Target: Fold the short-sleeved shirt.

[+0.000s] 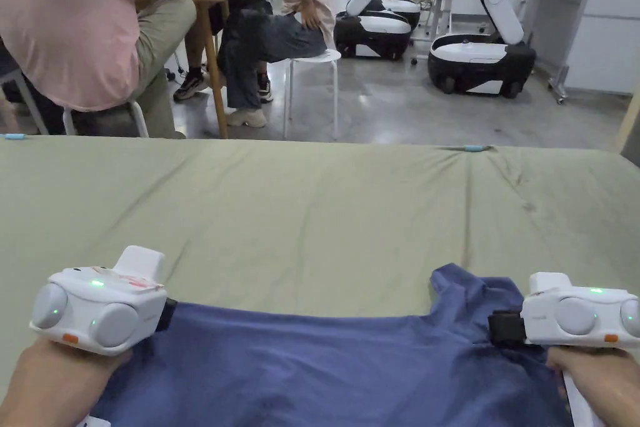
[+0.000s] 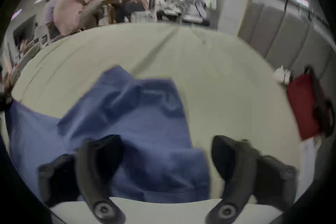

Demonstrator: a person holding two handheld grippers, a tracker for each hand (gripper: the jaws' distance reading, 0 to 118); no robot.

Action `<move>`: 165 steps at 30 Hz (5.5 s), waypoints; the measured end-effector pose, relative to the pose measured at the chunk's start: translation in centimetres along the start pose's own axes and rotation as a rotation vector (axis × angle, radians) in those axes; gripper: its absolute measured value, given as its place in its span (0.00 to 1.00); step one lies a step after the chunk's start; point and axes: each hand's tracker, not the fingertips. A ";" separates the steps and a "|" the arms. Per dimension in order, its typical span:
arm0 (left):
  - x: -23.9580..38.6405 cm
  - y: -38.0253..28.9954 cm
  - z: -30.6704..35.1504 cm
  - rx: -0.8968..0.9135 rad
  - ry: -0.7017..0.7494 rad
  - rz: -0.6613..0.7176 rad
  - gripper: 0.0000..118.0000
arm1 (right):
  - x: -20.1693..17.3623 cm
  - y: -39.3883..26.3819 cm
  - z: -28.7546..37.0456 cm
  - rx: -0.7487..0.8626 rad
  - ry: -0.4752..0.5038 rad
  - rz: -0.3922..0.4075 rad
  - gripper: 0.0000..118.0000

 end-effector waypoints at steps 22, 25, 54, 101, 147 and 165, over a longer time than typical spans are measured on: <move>-3.4 -11.3 21.9 0.115 -0.070 0.231 0.01 | 0.8 -15.6 27.3 0.320 0.050 0.210 0.01; -3.1 -15.3 21.6 0.030 -0.075 0.264 0.01 | 0.3 -20.4 26.8 0.278 0.060 0.220 0.01; 3.9 -14.9 25.4 0.280 -0.046 0.327 0.00 | -15.5 -25.1 31.6 0.718 0.113 0.248 0.00; 18.7 -15.4 16.7 0.087 -0.124 -0.254 0.04 | -14.0 -24.6 28.2 0.587 0.101 0.257 0.00; 3.4 -18.3 15.6 -0.034 -0.427 0.731 1.00 | -12.3 -26.4 26.9 0.543 0.184 0.193 0.00; 4.4 -21.8 9.6 -0.106 -0.874 1.236 0.15 | -10.2 -25.9 26.4 0.522 0.103 0.156 0.00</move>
